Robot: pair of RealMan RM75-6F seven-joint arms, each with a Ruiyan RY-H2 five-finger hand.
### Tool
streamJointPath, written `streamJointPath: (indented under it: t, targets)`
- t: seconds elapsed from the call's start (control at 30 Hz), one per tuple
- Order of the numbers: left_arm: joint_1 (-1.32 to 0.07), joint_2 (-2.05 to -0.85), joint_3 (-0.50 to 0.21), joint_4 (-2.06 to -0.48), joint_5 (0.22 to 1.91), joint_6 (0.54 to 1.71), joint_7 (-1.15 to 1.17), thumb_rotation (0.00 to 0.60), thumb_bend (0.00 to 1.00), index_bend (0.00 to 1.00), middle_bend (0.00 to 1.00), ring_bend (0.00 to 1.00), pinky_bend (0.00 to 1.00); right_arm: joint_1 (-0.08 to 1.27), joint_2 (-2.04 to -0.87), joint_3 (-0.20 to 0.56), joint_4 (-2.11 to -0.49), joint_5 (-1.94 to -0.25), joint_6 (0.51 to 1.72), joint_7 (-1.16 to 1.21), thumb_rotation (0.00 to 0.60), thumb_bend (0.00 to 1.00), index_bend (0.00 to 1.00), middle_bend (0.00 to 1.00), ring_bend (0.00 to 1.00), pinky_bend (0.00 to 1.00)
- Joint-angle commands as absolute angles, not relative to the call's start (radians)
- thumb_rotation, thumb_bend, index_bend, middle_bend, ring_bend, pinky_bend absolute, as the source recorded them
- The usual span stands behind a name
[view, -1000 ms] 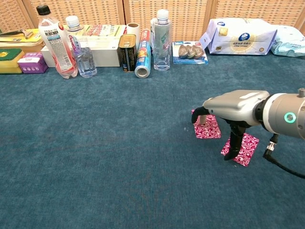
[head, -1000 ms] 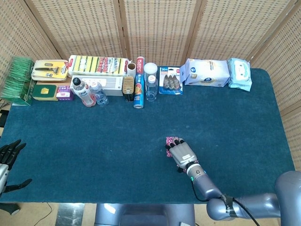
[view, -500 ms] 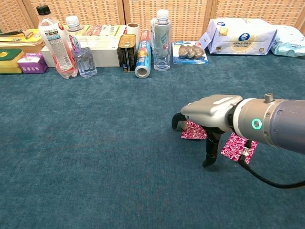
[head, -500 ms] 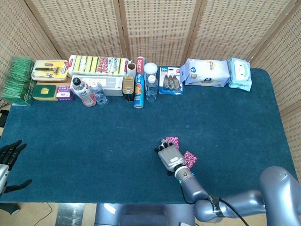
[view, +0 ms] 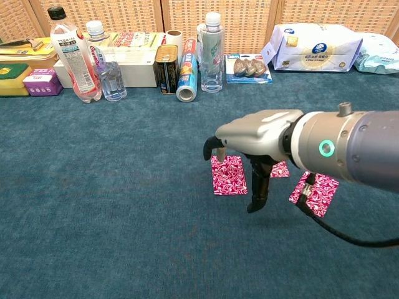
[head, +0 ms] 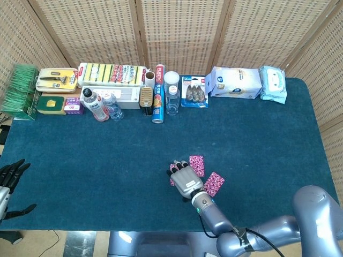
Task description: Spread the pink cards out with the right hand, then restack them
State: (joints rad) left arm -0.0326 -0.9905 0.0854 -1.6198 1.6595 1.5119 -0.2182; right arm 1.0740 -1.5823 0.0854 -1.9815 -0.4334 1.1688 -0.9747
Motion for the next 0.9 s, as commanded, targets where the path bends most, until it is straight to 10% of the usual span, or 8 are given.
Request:
streamJointPath:
  t: [0.03, 0.9]
  targets:
    - [-0.032, -0.991, 0.086, -1.620, 1.660, 1.512, -0.217, 0.600, 0.05, 0.00, 0.00, 0.00, 0.00, 1.075, -1.570, 0.078, -1.994, -0.437, 1.179, -0.978, 0.600, 0.00, 0.17, 0.21, 0.04, 0.09]
    - [-0.043, -0.992, 0.089, -1.633, 1.654, 1.487, -0.192, 0.600, 0.05, 0.00, 0.00, 0.00, 0.00, 0.957, -1.369, -0.128, -1.905, -0.881, 1.015, -0.775, 0.600, 0.09, 0.22, 0.14, 0.05, 0.09]
